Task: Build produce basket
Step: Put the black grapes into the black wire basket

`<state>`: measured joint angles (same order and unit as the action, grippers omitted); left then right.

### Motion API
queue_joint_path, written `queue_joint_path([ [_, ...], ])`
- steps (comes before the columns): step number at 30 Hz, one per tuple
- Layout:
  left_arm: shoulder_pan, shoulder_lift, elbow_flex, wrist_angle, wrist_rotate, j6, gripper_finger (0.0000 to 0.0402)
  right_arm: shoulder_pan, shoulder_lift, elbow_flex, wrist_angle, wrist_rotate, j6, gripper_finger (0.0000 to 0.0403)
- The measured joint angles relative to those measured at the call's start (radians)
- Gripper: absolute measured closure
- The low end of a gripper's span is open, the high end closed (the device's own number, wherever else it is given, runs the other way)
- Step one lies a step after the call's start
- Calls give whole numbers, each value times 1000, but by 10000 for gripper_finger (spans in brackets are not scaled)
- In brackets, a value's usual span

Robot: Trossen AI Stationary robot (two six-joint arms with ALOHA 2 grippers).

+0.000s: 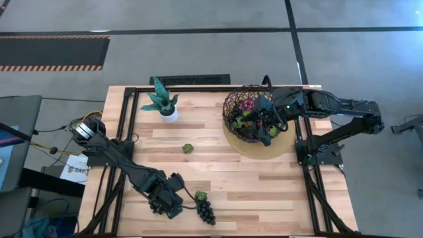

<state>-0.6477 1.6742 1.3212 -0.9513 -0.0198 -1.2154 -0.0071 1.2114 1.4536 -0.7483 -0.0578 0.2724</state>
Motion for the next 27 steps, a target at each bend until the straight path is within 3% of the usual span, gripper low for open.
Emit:
queue_joint_path([
  [8,-16,109,0,8,128,1,307,0,0,0,-2,1,-19,184],
  [18,-15,112,0,-22,86,-1,307,0,0,0,-2,2,-21,221],
  [27,-27,112,0,-45,85,-7,307,0,0,0,-1,2,-20,215],
])
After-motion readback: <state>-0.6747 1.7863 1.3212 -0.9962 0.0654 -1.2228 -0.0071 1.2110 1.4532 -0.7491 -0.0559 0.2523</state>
